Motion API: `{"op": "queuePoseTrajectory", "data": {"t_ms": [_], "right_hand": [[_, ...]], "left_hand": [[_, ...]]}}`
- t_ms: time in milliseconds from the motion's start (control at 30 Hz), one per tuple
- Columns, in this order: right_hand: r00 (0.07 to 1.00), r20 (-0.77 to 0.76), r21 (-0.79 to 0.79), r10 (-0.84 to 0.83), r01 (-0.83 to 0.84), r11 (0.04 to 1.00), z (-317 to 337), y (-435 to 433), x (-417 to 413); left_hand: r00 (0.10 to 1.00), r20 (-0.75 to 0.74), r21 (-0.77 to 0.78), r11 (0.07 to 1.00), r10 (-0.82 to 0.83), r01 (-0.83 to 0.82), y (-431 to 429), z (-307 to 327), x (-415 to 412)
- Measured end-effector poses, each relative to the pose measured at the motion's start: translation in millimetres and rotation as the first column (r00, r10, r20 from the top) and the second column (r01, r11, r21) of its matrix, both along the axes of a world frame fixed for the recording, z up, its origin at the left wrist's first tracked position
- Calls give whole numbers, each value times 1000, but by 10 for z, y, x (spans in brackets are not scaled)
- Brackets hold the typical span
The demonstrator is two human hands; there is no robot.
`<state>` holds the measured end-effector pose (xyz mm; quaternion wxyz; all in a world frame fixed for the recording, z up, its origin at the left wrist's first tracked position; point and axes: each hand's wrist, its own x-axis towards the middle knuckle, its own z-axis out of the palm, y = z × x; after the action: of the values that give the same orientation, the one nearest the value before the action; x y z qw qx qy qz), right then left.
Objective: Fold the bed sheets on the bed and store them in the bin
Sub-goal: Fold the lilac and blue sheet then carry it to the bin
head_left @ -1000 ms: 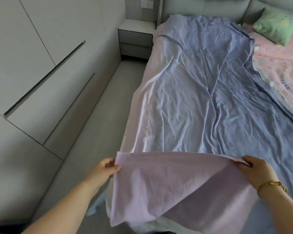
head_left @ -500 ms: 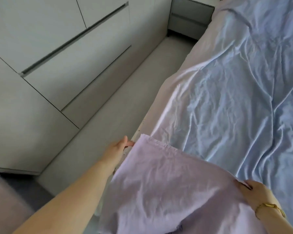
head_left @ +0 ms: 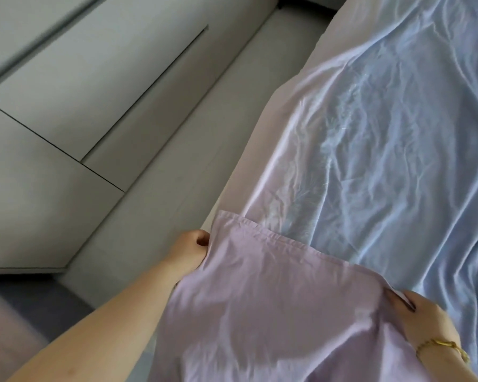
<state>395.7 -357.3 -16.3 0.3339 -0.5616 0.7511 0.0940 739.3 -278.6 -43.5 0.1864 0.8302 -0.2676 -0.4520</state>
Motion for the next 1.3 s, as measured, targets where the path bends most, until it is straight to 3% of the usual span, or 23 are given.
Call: {"op": "queuePoseTrajectory", "data": {"t_ms": [167,267,400,500,600,700,800,900,1033,1167,1300], "right_hand": [[999,-24,-30,-23,22,999,-2,3,-10],[999,-16,-32,-43,43,999,4,-2,-31],[999,18,-68,-28,29,997,27,-31,-66],[999,18,-78,-30,32,996,19,-41,-65],[1000,-4,-65,-24,23,998,-9,-48,-22],[999,-14,-42,29,-30,999,-29,-69,57],[997,28,-4,66,-66,998,-34,-101,134],[991,20,5,131,-131,991,-61,-142,214],[985,-15,-30,171,-171,985,-74,-160,316],[984,31,-53,175,-173,983,-39,-121,475],[961,139,-49,237,-232,971,-4,-89,816]], "left_hand": [[983,24,-31,983,184,-184,-48,-20,-2],[989,55,-35,990,140,-138,-56,25,33],[974,225,-134,991,41,-11,-86,148,194],[930,348,-242,970,120,-35,-111,216,348],[908,380,-281,957,178,-71,-171,239,405],[925,308,-236,960,222,-152,-231,190,374],[970,121,-203,962,210,-183,-139,117,252],[993,55,-218,971,108,-94,149,120,185],[999,37,-81,997,-7,10,544,96,262],[975,-219,75,997,24,-8,819,196,360],[951,-282,148,974,-126,173,1021,221,397]]}}
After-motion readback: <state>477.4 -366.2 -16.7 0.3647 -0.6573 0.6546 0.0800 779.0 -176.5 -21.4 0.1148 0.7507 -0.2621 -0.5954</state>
